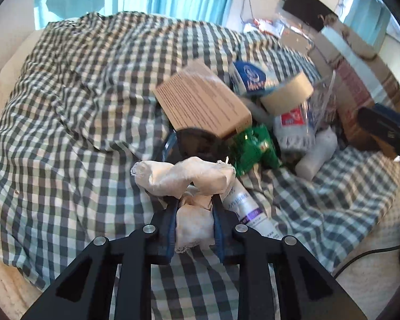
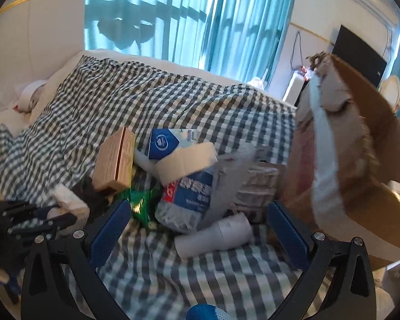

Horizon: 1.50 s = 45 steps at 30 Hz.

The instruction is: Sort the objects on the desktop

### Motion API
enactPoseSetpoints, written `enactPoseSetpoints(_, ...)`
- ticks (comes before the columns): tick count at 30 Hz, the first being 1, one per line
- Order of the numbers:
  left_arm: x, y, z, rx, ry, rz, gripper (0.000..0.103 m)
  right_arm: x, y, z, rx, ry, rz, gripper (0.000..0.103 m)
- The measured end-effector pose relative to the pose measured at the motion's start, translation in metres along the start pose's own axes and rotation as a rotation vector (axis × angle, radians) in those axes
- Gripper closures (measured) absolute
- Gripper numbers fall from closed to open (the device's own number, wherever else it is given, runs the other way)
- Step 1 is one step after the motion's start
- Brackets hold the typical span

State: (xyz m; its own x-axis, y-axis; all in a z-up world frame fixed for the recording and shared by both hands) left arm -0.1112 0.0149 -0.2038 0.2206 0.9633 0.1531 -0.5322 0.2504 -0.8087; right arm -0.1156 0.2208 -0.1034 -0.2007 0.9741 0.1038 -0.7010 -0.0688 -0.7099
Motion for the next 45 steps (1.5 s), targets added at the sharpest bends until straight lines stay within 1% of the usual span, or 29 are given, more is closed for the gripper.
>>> enactPoseSetpoints(3,-0.006,-0.006,0.005,0.024,-0.007,0.006,0.08,-0.012,0.021,0.011,0.001,-0.069,-0.015,0.0)
enactPoseSetpoints(7,-0.005,0.003,0.004,0.004,0.019,0.005,0.08,-0.031,0.048,0.026,-0.015,-0.226,-0.039,0.001)
enactPoseSetpoints(9,-0.004,0.008,0.003,-0.002,0.027,0.005,0.08,-0.033,0.056,0.032,-0.012,-0.26,-0.057,0.001)
enactPoseSetpoints(13,-0.003,0.014,0.011,0.004,0.019,-0.016,0.079,-0.03,0.082,0.034,-0.047,-0.295,-0.091,0.001)
enactPoseSetpoints(15,-0.003,0.023,0.013,-0.005,0.022,-0.038,0.079,-0.029,0.094,0.032,-0.059,-0.314,-0.116,0.004)
enactPoseSetpoints(16,-0.003,0.028,0.012,-0.017,0.028,-0.049,0.079,-0.028,0.098,0.031,-0.064,-0.32,-0.127,0.004)
enactPoseSetpoints(17,-0.003,0.03,0.011,-0.021,0.028,-0.051,0.079,-0.028,0.1,0.03,-0.066,-0.319,-0.123,0.007)
enactPoseSetpoints(18,-0.004,0.031,0.011,-0.023,0.025,-0.058,0.08,-0.029,0.101,0.028,-0.075,-0.311,-0.105,0.015)
enactPoseSetpoints(19,-0.005,0.032,0.011,-0.021,0.016,-0.066,0.08,-0.03,0.1,0.027,-0.081,-0.301,-0.086,0.02)
enactPoseSetpoints(20,-0.005,0.03,0.011,-0.017,0.01,-0.069,0.083,-0.031,0.099,0.026,-0.083,-0.301,-0.075,0.02)
enactPoseSetpoints(24,-0.009,0.017,0.016,0.01,-0.014,-0.076,0.085,-0.033,0.086,0.023,-0.082,-0.294,-0.059,0.021)
enactPoseSetpoints(28,-0.012,-0.002,0.015,0.04,-0.036,-0.078,0.085,-0.037,0.063,0.025,-0.066,-0.252,-0.013,0.021)
enactPoseSetpoints(33,-0.012,-0.026,0.022,0.089,-0.053,-0.088,0.086,-0.041,0.028,0.026,-0.039,-0.229,0.011,0.022)
enactPoseSetpoints(35,-0.013,-0.035,0.025,0.111,-0.059,-0.093,0.086,-0.042,0.018,0.026,-0.048,-0.207,0.03,0.022)
enactPoseSetpoints(39,-0.015,-0.046,0.029,0.137,-0.067,-0.083,0.086,-0.038,0.002,0.02,-0.04,-0.169,0.044,0.022)
enactPoseSetpoints(42,-0.016,-0.054,0.034,0.161,-0.061,-0.07,0.086,-0.032,-0.016,0.025,-0.017,-0.143,0.056,0.022)
enactPoseSetpoints(45,-0.006,-0.065,0.04,0.189,-0.031,-0.06,0.086,-0.027,-0.042,0.034,0.023,-0.119,0.068,0.022)
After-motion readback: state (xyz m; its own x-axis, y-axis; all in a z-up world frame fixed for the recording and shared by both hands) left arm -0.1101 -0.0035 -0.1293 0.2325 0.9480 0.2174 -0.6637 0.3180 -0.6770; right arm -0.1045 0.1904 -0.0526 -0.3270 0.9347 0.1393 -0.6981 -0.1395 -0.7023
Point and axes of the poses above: each gripper's, at about its wrist camera, not at the fingertips, and y roughly the way its jaws point, x to its right, z to its top, the point moved 10 cm from there along y, roughly the way its jaws point, and after that the axes turned 3 degrees about y, right-handed, at the moved point
